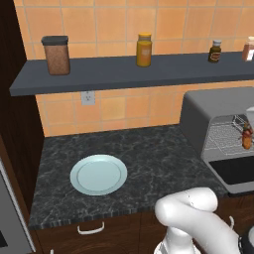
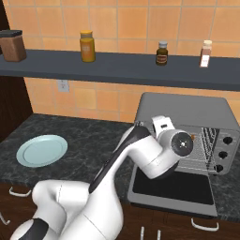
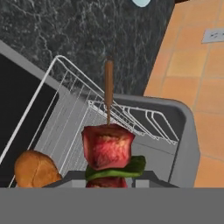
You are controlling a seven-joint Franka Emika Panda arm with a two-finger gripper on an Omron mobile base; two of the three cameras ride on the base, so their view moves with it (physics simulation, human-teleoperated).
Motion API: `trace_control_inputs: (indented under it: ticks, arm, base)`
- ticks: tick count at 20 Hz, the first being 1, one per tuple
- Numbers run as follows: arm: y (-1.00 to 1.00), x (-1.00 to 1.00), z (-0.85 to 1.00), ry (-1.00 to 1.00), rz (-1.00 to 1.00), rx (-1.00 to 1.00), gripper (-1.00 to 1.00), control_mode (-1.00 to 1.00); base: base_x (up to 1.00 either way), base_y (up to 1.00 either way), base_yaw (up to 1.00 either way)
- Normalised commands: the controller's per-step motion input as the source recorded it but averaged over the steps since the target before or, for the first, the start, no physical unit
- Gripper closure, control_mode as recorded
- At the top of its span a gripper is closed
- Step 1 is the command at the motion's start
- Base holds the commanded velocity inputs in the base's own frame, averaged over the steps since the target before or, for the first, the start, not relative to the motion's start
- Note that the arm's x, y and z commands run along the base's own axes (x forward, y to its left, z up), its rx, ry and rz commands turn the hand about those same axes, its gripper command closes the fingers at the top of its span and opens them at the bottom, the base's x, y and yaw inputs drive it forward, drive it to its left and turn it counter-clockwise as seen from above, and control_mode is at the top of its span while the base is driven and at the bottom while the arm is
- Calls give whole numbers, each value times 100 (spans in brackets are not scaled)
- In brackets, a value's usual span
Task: Pick up the kebab skewer and baguette bread, and place them inside the toaster oven. Close the toaster oven door and start by setting the timer.
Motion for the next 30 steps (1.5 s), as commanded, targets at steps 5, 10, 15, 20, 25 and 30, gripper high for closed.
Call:
trace_control_inputs:
  ticks: [5,10,15,20,25,30]
  arm:
    - [0,32,-3,5,0,-3,100,-100]
    - [0,21,-9,7,0,-2,100,-100]
    - [0,15,-18,7,0,-1,100,-100]
    - [0,17,-19,5,0,-1,100,-100]
    - [-3,12,-16,4,0,0,100,-100]
    - [-10,12,-12,4,0,0,100,-100]
  base:
    - [0,0,0]
    - [0,0,0]
    - [0,0,0]
    - [0,0,0]
    - [0,0,0]
    - [0,0,0]
